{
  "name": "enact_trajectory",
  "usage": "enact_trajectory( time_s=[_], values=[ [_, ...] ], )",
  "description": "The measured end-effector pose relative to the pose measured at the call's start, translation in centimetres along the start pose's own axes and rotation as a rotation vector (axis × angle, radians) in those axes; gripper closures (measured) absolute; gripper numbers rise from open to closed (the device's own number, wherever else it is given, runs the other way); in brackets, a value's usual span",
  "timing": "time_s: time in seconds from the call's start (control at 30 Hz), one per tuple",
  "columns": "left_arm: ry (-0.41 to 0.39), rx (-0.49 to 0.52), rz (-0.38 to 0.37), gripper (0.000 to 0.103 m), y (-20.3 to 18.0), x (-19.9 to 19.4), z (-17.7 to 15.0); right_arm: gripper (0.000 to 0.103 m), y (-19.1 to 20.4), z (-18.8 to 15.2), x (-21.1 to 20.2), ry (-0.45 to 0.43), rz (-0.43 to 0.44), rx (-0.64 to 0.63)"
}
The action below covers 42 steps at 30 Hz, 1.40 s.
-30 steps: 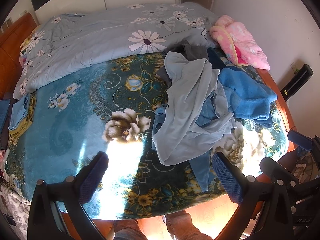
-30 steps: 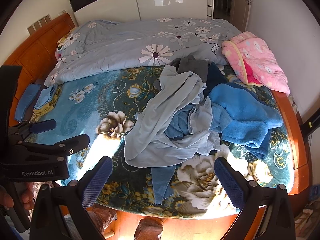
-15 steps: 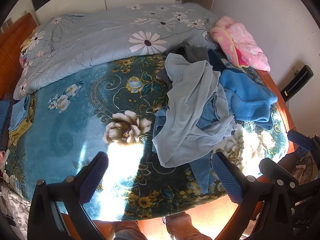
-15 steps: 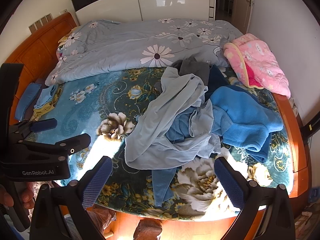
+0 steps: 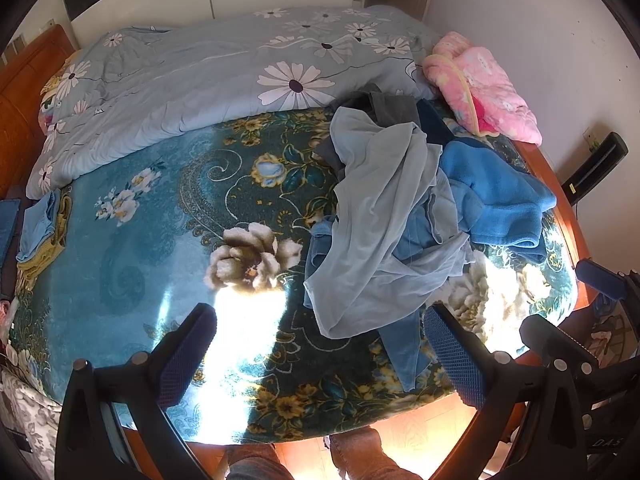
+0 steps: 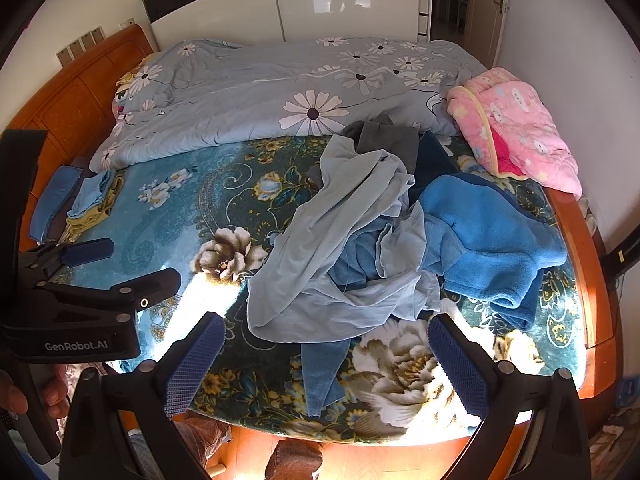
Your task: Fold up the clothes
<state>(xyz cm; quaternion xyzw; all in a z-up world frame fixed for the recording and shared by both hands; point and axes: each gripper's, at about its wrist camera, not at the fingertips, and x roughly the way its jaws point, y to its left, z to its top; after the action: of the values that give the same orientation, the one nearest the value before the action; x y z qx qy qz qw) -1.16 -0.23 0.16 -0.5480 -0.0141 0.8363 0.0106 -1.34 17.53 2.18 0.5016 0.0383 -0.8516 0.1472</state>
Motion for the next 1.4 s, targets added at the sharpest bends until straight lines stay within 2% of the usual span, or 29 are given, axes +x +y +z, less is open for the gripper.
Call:
enact_trajectory(
  time_s=[1.1, 1.3, 1.4],
  values=[
    [0.020, 0.006, -0.001, 0.000, 0.0, 0.8, 0.9, 0.000, -0.6, 0.5, 0.7, 0.011, 0.002, 0.017],
    [0.033, 0.018, -0.029, 0.000, -0.4, 2.2, 1.8, 0.000, -1.0, 0.7, 1.6, 0.021, -0.001, 0.022],
    [0.040, 0.064, -0.030, 0.000, -1.6, 4.3, 2.9, 0.000, -1.9, 1.0, 2.8, 0.032, -0.009, 0.032]
  ],
)
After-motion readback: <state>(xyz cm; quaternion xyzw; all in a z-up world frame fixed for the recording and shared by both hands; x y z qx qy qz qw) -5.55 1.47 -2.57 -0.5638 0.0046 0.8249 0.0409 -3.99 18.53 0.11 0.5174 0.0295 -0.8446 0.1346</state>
